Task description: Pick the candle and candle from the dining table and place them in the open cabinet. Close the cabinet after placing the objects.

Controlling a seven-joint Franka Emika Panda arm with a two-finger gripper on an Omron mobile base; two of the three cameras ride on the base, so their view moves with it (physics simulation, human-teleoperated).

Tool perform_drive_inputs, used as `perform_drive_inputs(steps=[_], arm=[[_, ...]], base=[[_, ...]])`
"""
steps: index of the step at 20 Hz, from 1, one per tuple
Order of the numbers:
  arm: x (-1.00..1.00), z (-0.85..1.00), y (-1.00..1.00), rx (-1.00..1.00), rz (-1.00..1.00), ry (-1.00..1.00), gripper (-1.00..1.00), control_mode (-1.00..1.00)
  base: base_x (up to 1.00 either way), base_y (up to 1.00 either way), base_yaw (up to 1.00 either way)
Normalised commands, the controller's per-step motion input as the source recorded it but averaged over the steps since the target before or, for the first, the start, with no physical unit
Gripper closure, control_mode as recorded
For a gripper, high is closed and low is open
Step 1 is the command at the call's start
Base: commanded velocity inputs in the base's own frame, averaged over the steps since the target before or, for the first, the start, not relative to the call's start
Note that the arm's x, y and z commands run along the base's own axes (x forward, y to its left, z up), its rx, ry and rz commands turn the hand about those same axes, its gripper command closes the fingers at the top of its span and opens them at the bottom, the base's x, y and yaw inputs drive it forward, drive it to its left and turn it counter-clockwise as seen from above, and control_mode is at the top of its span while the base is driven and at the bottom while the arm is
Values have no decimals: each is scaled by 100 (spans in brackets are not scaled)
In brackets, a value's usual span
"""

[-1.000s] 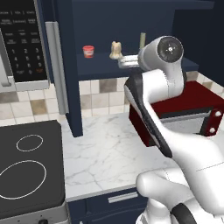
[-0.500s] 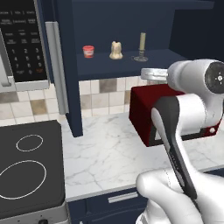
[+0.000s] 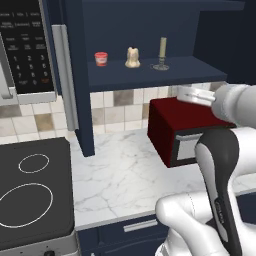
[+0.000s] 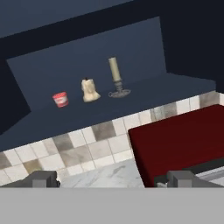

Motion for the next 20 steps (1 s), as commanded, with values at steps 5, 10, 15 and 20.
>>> perform_drive_inputs(steps=[5,10,15,20], arm=[[-33,0,-7,6,0,2,-100,-100],[-5,0,-23,2,0,2,-100,-100],[-9,0,-29,3,0,2,-100,-100],[-32,0,-16,5,0,0,-100,-100]], base=[[0,0,0],[0,0,0],[0,0,0],[0,0,0]])
